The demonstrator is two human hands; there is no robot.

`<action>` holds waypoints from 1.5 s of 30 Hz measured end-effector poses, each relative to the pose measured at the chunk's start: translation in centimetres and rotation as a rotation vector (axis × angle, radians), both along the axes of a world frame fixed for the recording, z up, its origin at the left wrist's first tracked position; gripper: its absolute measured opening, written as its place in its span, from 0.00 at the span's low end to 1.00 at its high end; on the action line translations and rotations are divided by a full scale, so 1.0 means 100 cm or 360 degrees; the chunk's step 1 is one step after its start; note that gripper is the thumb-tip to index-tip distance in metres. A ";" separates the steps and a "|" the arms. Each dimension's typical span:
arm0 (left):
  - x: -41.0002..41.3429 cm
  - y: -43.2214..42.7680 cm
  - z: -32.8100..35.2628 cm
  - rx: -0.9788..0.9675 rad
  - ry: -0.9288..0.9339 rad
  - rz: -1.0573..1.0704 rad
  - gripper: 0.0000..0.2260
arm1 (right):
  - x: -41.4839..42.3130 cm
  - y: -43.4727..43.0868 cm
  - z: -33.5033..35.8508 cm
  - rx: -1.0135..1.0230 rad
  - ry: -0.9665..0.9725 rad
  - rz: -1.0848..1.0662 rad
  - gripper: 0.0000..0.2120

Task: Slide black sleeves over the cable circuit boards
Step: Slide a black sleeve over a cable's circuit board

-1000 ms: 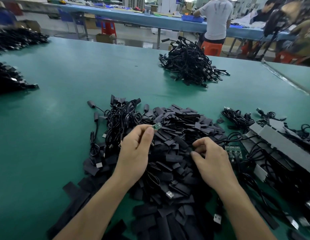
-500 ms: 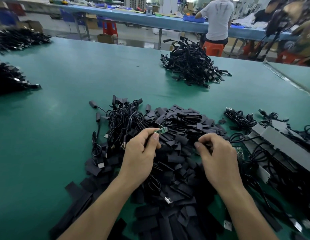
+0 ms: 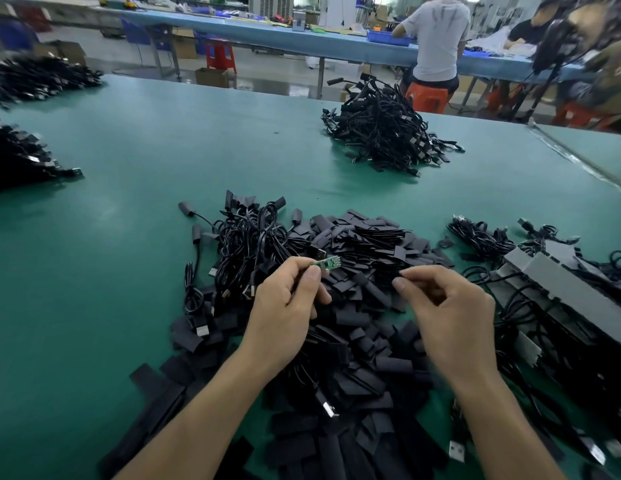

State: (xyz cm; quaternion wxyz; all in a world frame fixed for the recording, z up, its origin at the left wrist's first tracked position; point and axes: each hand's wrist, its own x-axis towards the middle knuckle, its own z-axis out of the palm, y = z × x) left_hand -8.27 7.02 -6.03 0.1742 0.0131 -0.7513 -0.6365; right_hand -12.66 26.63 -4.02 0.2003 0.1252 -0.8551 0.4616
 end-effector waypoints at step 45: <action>-0.004 -0.008 -0.004 -0.0371 -0.0026 -0.0256 0.16 | 0.001 -0.004 -0.003 -0.0054 -0.0256 0.0604 0.15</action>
